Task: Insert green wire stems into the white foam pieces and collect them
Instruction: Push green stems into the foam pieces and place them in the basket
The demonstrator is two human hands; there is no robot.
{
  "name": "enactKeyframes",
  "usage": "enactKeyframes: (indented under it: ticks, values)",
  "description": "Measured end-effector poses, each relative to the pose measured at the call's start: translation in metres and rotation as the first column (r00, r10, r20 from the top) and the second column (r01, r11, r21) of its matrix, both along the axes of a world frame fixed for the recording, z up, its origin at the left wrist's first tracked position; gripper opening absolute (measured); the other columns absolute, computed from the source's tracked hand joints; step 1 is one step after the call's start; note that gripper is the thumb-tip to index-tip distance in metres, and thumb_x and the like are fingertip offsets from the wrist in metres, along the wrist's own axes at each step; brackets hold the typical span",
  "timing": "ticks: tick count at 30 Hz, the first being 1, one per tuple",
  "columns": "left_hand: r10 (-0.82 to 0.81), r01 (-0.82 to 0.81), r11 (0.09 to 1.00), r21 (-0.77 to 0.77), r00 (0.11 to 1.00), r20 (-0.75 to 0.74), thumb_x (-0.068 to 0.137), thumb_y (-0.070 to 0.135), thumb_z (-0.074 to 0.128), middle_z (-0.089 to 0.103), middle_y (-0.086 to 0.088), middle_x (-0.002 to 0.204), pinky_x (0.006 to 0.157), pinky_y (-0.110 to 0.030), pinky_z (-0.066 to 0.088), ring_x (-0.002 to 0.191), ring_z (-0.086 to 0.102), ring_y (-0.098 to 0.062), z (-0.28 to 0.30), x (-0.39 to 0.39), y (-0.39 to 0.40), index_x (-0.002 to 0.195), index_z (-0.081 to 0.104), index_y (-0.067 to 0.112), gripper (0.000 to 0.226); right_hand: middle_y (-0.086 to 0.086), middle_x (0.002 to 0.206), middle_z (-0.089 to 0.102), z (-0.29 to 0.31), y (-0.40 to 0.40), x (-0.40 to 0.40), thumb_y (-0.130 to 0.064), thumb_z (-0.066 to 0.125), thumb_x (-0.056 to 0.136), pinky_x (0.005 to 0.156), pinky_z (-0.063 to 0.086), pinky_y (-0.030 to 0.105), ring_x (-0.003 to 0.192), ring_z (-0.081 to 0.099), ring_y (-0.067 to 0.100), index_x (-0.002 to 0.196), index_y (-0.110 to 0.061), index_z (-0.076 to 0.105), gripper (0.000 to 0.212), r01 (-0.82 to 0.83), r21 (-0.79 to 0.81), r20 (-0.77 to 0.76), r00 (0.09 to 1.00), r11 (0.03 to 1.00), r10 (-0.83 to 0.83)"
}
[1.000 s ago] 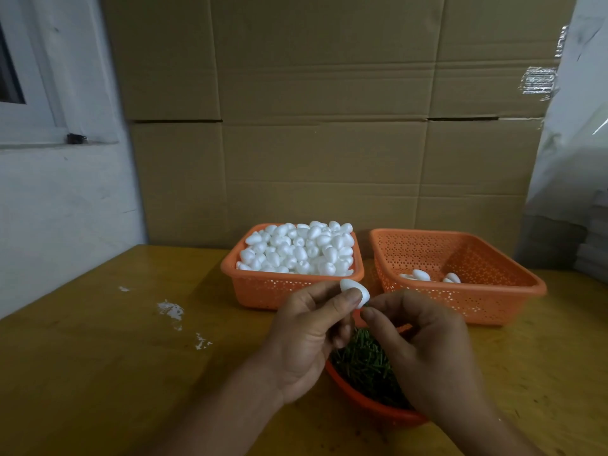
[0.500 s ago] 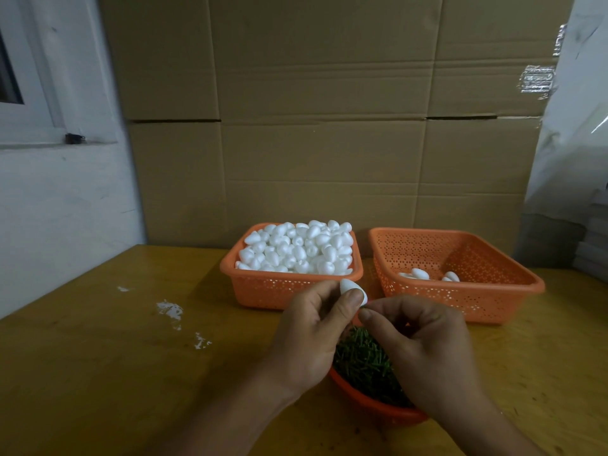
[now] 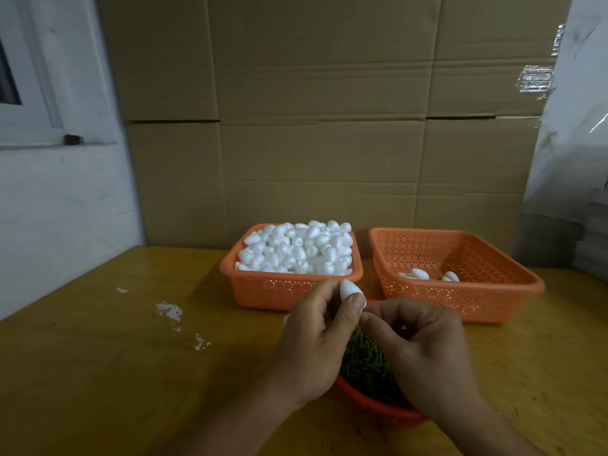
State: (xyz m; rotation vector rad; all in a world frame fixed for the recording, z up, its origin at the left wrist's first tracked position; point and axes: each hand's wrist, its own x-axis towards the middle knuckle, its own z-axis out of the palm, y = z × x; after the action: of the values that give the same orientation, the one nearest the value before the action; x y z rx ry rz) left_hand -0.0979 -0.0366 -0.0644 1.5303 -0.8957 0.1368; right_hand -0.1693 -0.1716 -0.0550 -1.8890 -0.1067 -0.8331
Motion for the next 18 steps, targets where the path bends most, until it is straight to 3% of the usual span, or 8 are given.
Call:
enactKeyframes:
  ticks: [3,5,8,10,13,15,18]
  values:
    - [-0.034,0.034,0.999,-0.015,0.999,-0.027,0.094,0.053,0.054,0.062,0.011,0.076,0.067,-0.025,0.046,0.074,0.058,-0.003,0.002,-0.003,-0.001,0.093,0.064,0.030,0.026,-0.004,0.069,0.075,0.002,-0.002,0.001,-0.015,0.076,0.086,0.057,0.053,0.023,0.061,0.069,0.009,0.075,-0.026,0.078,0.015,-0.016,0.021,-0.032,0.999,1.000,0.016]
    - [-0.051,0.050,0.999,-0.011,0.998,-0.027,0.094,0.052,0.054,0.064,0.010,0.078,0.066,-0.019,0.047,0.075,0.060,0.000,0.001,-0.005,-0.001,0.106,0.065,0.032,0.026,-0.002,0.071,0.076,0.004,-0.006,0.002,-0.015,0.074,0.087,0.060,0.055,0.027,0.065,0.071,0.011,0.078,-0.021,0.079,0.012,-0.016,0.047,-0.060,0.998,0.999,0.019]
    - [-0.004,0.004,1.000,0.018,1.000,-0.017,0.097,0.051,0.055,0.061,-0.003,0.079,0.067,-0.029,0.052,0.072,0.060,-0.011,-0.003,-0.006,-0.001,0.125,0.059,0.037,0.032,-0.005,0.069,0.074,0.012,-0.017,0.006,-0.015,0.073,0.088,0.055,0.048,0.013,0.059,0.065,0.000,0.080,-0.020,0.078,0.011,0.046,0.070,-0.090,0.995,0.996,-0.040]
    - [0.030,-0.030,0.999,0.030,1.000,-0.004,0.097,0.047,0.055,0.060,-0.005,0.079,0.069,-0.038,0.053,0.074,0.061,-0.020,-0.004,-0.006,-0.001,0.122,0.058,0.034,0.029,-0.009,0.066,0.073,0.019,-0.029,0.011,-0.016,0.072,0.088,0.054,0.046,0.008,0.056,0.063,-0.003,0.079,-0.019,0.076,0.011,0.109,0.087,-0.112,0.989,0.990,-0.099]
    - [0.068,-0.069,0.996,0.056,0.997,0.025,0.094,0.050,0.056,0.063,0.001,0.080,0.069,-0.042,0.054,0.072,0.062,-0.015,-0.005,-0.005,-0.001,0.109,0.062,0.032,0.025,-0.009,0.067,0.074,0.027,-0.052,0.024,-0.020,0.072,0.090,0.046,0.047,0.016,0.057,0.066,0.008,0.080,-0.021,0.075,0.010,0.226,0.058,-0.169,0.962,0.972,-0.214]
    - [0.060,-0.063,0.995,0.079,0.997,0.038,0.092,0.054,0.055,0.063,0.003,0.078,0.065,-0.042,0.052,0.068,0.059,-0.009,-0.007,-0.004,-0.001,0.100,0.064,0.032,0.025,-0.003,0.066,0.073,0.031,-0.070,0.037,-0.021,0.070,0.092,0.043,0.045,0.027,0.053,0.062,0.019,0.080,-0.021,0.074,0.013,0.303,-0.042,-0.215,0.928,0.952,-0.305]
    - [0.040,-0.044,0.995,0.088,0.998,0.044,0.095,0.047,0.055,0.057,0.008,0.068,0.058,-0.037,0.045,0.062,0.051,-0.006,-0.008,-0.004,-0.001,0.089,0.064,0.028,0.021,0.003,0.062,0.069,0.035,-0.101,0.060,-0.022,0.067,0.095,0.043,0.037,0.026,0.041,0.050,0.012,0.079,-0.014,0.074,0.020,0.384,-0.248,-0.281,0.850,0.890,-0.445]
